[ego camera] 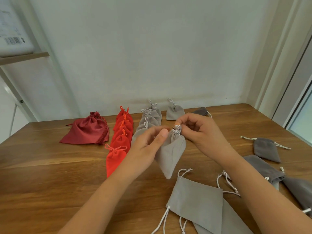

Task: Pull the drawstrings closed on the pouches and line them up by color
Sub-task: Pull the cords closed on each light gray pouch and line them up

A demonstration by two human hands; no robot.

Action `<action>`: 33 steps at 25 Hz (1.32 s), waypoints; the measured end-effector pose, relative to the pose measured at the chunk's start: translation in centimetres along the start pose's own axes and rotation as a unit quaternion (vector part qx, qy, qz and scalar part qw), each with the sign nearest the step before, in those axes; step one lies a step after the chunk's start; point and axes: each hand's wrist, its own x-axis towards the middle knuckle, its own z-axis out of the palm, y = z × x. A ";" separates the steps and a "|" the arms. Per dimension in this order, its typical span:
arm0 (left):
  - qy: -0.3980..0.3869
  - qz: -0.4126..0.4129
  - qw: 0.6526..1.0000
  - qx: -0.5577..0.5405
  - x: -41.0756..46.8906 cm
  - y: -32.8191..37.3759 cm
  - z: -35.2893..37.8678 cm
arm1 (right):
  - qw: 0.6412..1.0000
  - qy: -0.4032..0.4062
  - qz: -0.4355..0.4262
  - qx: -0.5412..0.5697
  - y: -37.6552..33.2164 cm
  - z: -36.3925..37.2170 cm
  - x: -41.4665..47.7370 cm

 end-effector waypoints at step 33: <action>0.054 -0.210 0.914 0.343 19.5 -3.1 4.4 | 0.854 -0.005 0.264 -0.448 6.5 -4.1 1.1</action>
